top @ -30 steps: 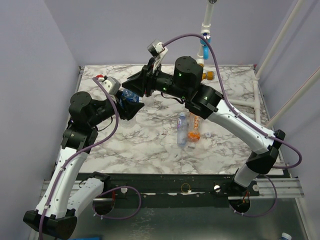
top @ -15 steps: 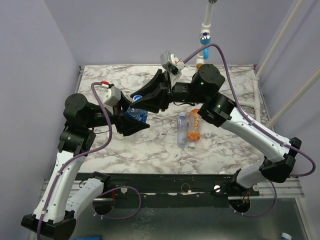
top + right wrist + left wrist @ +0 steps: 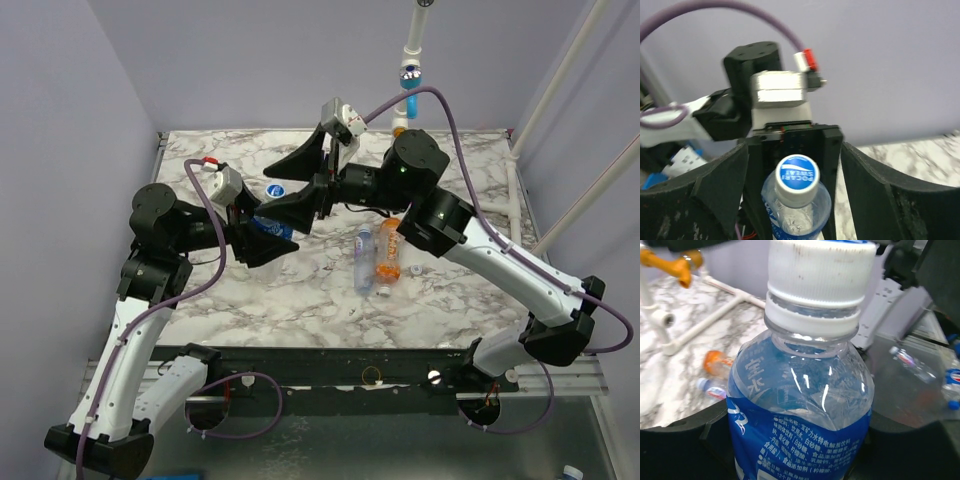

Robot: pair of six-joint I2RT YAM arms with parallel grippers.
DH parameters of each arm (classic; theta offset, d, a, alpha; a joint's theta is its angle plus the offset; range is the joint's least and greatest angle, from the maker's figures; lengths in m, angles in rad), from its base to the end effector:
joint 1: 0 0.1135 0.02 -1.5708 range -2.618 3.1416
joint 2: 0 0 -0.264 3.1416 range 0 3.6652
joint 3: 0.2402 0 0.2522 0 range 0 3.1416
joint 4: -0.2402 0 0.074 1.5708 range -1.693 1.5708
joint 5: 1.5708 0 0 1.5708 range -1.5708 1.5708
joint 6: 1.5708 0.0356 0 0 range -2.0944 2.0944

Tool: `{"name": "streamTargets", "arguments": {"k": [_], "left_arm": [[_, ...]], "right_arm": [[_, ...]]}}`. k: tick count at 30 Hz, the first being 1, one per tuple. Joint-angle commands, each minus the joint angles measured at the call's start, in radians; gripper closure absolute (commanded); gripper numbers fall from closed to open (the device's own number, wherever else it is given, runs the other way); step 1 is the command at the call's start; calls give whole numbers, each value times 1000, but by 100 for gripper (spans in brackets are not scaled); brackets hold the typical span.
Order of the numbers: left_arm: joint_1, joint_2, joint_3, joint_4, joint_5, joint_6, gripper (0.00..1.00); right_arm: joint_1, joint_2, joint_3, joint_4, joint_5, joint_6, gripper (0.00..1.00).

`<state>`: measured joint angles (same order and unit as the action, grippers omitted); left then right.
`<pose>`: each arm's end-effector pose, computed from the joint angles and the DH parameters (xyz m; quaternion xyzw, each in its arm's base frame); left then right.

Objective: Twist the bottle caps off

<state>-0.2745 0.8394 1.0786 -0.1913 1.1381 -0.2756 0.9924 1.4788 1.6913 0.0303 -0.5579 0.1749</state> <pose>0.1417 -0.0735 0.4306 0.3897 0.5815 -0.5234 0.4859 0.1612 0.2813 0.5117 -0.4345 0.4575 0.5588 0.5383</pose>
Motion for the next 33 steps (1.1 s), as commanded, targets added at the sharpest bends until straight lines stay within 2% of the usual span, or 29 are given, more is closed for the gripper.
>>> {"name": "streamTargets", "arguments": {"k": [1,6,12,17,22,29,33], "left_arm": [[6,-30,-23,-18,-243,125,93],[6,-30,-34,-19,-398,191,93],[5,-20,-39,-27,-500,217,94],[5,-13,-40,-33,-515,220,94],[6,-14,-42,-34,-515,218,94],[5,-20,-46,-36,-521,215,94],[5,-21,-45,-36,-520,209,94]], "right_arm": [[2,7,97,-128,344,18,23],[2,64,159,-213,477,55,32],[9,117,208,-239,449,81,35],[21,157,239,-245,433,90,36],[22,166,237,-229,428,104,44],[22,177,234,-222,392,120,45],[22,183,235,-224,381,123,55]]}}
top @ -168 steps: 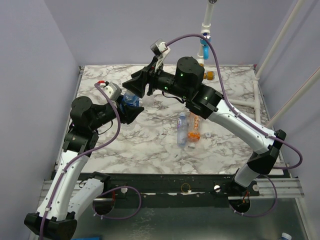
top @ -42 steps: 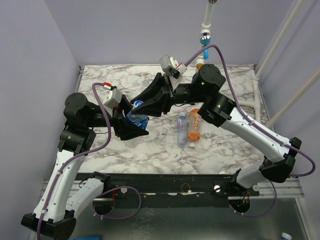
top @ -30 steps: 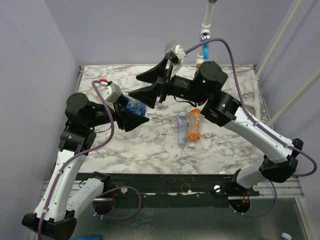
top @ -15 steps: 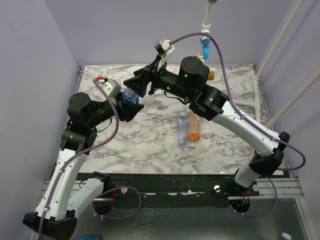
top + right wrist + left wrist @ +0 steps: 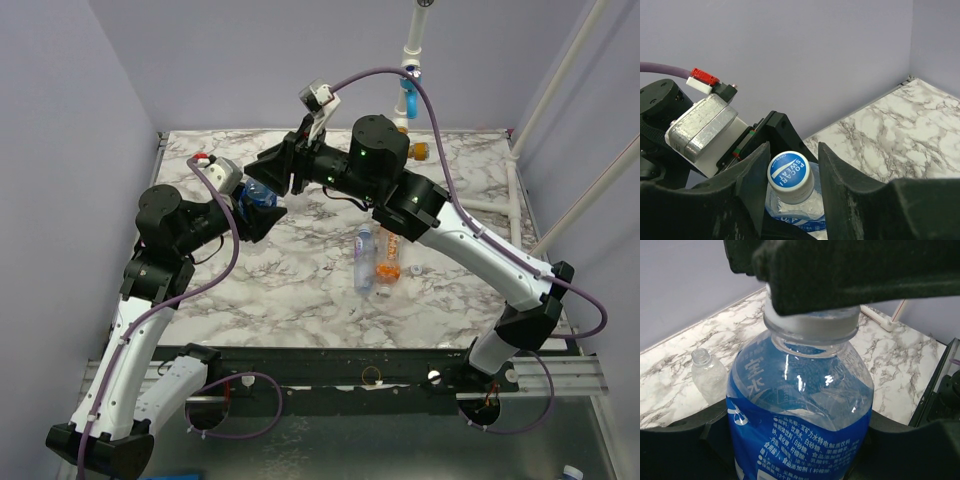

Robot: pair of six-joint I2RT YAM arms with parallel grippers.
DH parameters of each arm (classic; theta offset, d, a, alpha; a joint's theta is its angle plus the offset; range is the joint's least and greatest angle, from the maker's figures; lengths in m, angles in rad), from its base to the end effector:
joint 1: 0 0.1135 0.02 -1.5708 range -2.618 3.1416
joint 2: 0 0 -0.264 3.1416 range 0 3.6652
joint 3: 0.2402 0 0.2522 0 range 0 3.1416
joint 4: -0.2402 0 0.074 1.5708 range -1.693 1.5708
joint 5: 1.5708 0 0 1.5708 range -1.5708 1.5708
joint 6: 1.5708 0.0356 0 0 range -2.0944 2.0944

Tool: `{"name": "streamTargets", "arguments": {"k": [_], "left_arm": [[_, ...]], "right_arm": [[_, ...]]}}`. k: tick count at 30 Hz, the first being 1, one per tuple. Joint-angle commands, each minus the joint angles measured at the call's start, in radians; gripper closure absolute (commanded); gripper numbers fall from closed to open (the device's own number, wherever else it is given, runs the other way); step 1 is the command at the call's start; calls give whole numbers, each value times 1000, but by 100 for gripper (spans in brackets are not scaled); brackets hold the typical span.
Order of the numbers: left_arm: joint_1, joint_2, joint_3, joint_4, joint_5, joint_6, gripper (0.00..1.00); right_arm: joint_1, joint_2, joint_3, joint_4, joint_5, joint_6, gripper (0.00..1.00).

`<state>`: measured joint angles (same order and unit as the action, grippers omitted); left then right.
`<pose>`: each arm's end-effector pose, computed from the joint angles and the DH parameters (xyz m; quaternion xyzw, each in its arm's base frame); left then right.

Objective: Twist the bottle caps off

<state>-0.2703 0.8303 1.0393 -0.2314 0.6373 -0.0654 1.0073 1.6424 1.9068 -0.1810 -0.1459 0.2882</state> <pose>0.1598 -0.0663 0.4156 0.2873 0.6530 -0.3318 0.6172 0.1925 0.3143 0.5079 -0.2878 0.6132 0.4822 0.5556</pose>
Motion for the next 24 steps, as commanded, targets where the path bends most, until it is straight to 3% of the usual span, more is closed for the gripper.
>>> {"name": "streamTargets", "arguments": {"k": [1,3,6,10,12,18,24], "left_arm": [[1,-14,-3,4,-18,-3,94],[0,-14,1,4,-15,-8,94],[1,-11,12,4,7,-27,94],[1,-10,33,4,116,-65,95],[2,-7,45,6,218,-98,96],[0,17,71,14,533,-233,95],[0,33,84,17,632,-300,95]], "right_arm": [[7,21,20,-15,-33,10,58],[7,23,25,-24,-34,4,63],[7,18,34,-34,-32,-12,80],[7,-27,10,-7,-70,-50,95],[7,-67,-28,33,-167,-84,97],[7,-215,-218,239,-686,-137,97],[7,-236,-229,250,-858,-133,98]]}}
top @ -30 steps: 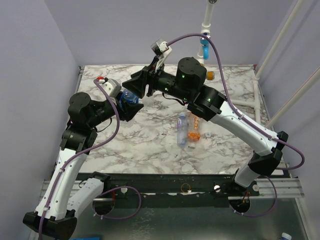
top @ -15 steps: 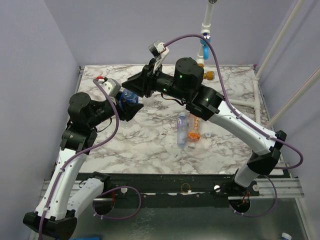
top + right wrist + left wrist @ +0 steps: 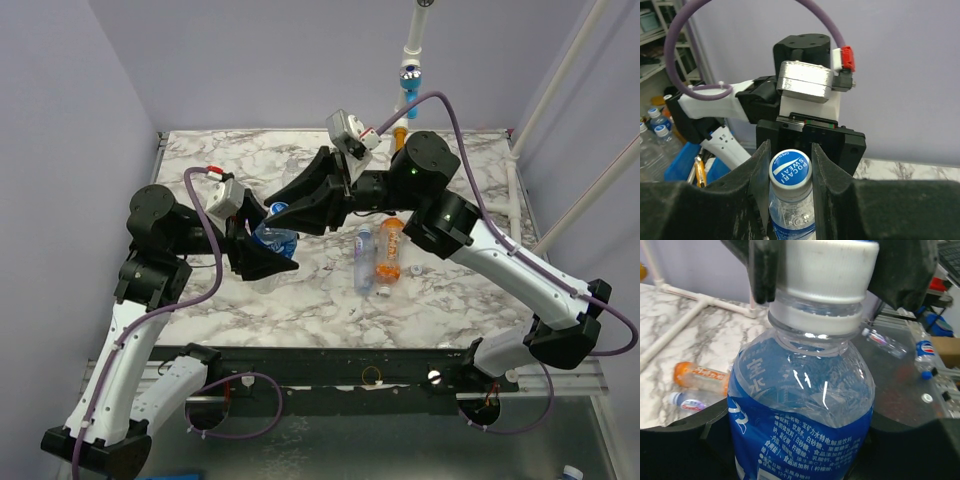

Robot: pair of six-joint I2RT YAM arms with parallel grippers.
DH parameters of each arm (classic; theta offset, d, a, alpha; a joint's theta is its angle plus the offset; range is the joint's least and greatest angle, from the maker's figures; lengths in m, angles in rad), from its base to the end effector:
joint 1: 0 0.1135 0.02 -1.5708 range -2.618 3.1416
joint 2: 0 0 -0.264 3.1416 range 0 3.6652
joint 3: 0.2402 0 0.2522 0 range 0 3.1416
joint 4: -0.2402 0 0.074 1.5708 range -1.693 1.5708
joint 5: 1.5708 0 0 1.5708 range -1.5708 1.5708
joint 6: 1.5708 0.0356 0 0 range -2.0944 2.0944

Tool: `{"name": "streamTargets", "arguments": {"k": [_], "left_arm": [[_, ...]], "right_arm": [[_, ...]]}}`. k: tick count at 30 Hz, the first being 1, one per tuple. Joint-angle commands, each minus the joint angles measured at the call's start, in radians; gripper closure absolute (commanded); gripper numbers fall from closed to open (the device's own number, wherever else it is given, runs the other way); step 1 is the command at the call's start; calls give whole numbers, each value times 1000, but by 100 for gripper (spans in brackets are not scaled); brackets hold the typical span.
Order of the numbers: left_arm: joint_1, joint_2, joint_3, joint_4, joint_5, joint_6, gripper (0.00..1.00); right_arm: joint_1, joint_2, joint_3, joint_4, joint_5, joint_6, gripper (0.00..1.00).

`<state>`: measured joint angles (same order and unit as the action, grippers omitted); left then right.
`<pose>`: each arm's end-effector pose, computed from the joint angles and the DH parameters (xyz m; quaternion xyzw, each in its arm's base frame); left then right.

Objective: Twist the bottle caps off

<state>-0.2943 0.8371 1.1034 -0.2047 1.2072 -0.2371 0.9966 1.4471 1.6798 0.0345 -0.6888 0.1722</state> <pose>0.1341 -0.0754 0.4373 0.4295 0.5519 -0.5327 0.4767 0.1493 0.2724 0.5171 -0.4747 0.4156 0.5837 0.5111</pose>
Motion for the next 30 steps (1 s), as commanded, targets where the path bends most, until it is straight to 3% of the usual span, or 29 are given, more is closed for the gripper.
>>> {"name": "streamTargets", "arguments": {"k": [1,3,5,7,10,19,30], "left_arm": [[24,28,21,-11,59,-127,95],[24,31,22,-9,47,-121,95],[24,30,18,-9,25,-105,95],[24,25,7,-9,-25,-75,95],[24,8,-13,-17,-144,2,95],[24,8,-34,-38,-540,180,96],[24,10,-45,-39,-592,193,97]], "right_arm": [[18,-34,4,26,-319,-18,96],[17,-28,16,6,-286,-26,85],[17,-29,16,-9,-141,-31,64],[17,-30,18,-20,101,-27,38],[17,-21,39,-47,387,-18,26],[18,100,198,-239,629,33,32],[19,194,279,-282,602,64,41]]}}
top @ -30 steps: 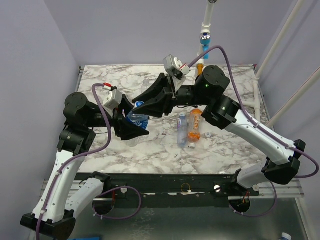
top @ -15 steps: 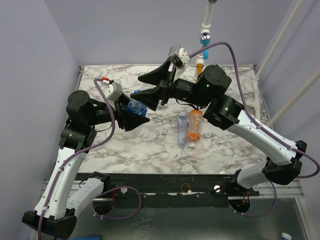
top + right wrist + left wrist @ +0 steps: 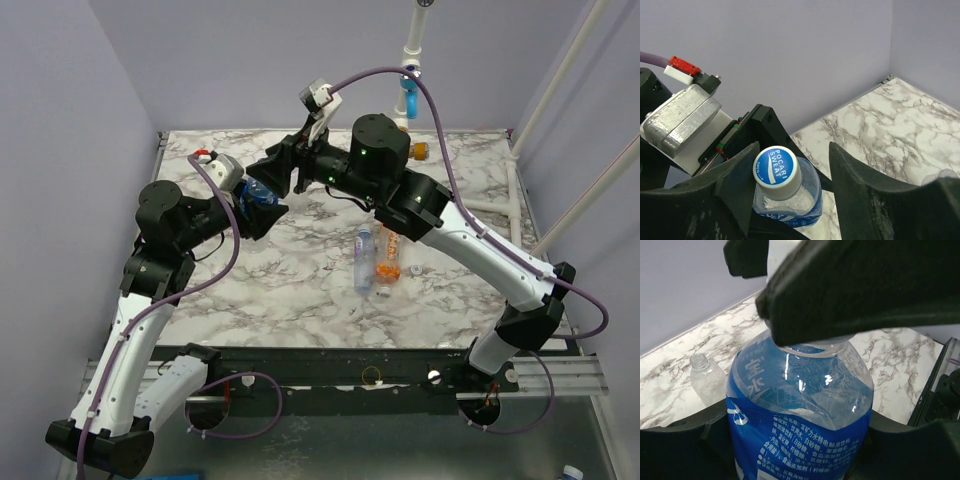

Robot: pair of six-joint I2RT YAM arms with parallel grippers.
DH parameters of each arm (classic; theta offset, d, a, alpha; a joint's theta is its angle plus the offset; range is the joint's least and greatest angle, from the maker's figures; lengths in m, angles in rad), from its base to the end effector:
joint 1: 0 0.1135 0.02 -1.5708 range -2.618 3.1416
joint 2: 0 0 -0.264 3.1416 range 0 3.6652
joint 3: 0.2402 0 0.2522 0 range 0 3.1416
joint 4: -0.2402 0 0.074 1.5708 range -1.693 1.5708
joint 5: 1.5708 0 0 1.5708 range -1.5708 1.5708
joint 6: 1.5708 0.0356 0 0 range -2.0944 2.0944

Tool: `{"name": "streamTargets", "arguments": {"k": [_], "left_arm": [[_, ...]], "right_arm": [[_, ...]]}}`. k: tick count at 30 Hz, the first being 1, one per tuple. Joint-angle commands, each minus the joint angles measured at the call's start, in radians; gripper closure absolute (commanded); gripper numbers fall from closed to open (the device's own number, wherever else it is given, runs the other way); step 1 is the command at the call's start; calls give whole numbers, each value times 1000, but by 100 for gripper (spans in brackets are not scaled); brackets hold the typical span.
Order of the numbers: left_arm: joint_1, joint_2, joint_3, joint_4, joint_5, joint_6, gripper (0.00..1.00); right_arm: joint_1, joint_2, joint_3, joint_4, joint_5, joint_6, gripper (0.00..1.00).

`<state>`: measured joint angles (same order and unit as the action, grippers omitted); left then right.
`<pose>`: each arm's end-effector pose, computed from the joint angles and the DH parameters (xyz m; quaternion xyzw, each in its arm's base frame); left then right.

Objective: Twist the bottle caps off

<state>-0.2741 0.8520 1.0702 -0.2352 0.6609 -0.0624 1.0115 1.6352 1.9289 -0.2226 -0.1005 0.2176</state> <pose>0.1620 -0.0682 0.4221 0.2975 0.6467 -0.3392 0.6150 0.1897 0.3098 0.5131 -0.2970 0.6135 0.4494 0.5774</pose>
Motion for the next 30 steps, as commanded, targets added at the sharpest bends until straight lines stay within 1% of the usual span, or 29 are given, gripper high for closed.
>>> {"name": "streamTargets", "arguments": {"k": [1,2,4,7,9,11,13,15,17,19,21,23,25,28,30], "left_arm": [[4,-5,-13,-7,-45,16,97],[4,-5,-15,-7,-45,16,97],[4,-5,-16,-7,-46,16,97],[4,-10,-18,-9,-42,14,97],[4,-13,-19,-9,-36,11,97],[4,-17,-19,-9,-22,4,97],[4,-19,-17,-8,9,-12,97],[4,-19,-11,-9,87,-43,97],[3,-18,-4,-9,204,-91,97],[4,-9,8,-9,363,-145,97],[4,9,22,-6,518,-224,97],[4,25,31,-3,611,-298,97],[4,30,37,-2,656,-329,97],[4,24,39,-1,668,-329,98],[4,27,39,0,661,-329,98]], "right_arm": [[4,7,30,-22,10,21,44],[4,7,29,-19,7,22,47],[4,8,24,-10,4,27,55],[4,-3,-2,19,-11,33,73],[4,-13,-21,38,-22,37,82],[4,-22,-35,53,-33,36,89],[4,-36,-51,72,-47,33,94],[4,-56,-78,104,-97,20,99],[3,-82,-114,145,-183,-4,100],[3,-121,-170,209,-338,-34,99],[3,-160,-234,293,-563,-46,99],[3,-191,-277,357,-755,-41,99],[3,-191,-278,363,-881,-38,99],[3,-168,-251,323,-951,-41,99],[3,-158,-240,304,-963,-43,99]]}}
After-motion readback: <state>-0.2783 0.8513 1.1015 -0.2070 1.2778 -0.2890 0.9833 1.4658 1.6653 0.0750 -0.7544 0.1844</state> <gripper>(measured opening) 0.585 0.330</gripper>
